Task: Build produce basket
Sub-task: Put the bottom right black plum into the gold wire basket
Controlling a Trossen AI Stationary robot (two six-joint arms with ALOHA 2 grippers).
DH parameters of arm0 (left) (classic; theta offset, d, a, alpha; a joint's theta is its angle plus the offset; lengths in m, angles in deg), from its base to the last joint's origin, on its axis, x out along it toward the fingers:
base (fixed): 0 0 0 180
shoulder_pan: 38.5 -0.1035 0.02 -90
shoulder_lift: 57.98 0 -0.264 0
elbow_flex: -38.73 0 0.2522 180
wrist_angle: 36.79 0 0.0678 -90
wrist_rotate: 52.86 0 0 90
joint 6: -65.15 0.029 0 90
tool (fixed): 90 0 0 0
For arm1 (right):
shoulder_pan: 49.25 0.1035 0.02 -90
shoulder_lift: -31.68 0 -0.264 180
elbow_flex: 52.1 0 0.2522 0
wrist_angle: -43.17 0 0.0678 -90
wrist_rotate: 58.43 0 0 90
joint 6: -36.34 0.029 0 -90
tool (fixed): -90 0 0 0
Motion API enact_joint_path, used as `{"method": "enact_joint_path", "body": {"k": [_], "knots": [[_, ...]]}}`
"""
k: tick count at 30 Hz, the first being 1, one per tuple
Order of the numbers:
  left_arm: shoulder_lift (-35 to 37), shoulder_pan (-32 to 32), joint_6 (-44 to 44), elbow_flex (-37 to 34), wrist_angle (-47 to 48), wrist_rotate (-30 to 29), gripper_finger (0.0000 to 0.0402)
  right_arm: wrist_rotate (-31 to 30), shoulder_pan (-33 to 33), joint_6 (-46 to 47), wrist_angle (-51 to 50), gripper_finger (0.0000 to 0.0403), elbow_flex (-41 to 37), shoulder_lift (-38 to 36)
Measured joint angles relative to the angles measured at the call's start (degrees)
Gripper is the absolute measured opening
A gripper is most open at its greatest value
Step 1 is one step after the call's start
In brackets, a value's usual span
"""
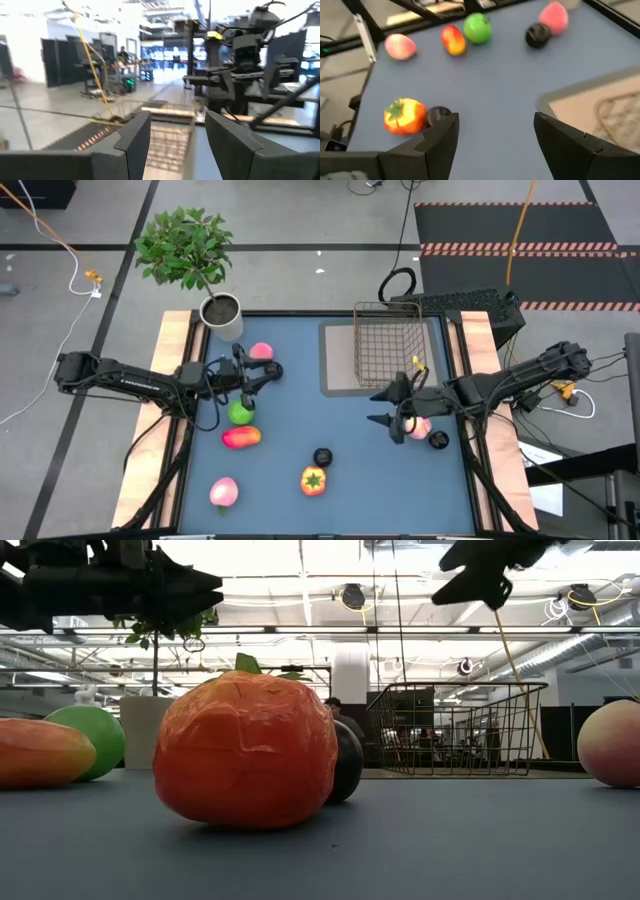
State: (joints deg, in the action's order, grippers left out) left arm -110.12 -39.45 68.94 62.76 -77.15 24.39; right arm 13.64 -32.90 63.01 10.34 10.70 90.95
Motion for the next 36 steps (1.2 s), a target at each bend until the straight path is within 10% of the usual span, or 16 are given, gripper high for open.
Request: {"method": "enact_joint_path", "body": {"k": [16,36], "knots": [[-13.92,0.54,-0.24,10.07,6.05,-0.67,0.0191,7.49,-2.30,23.63,-54.34,0.0251,17.68,0.37],[-16.22,-1.54,0.20,10.10,4.33,-3.83,0.0191,27.21,1.09,48.41,-54.40,0.0251,-4.99,0.20]]}}
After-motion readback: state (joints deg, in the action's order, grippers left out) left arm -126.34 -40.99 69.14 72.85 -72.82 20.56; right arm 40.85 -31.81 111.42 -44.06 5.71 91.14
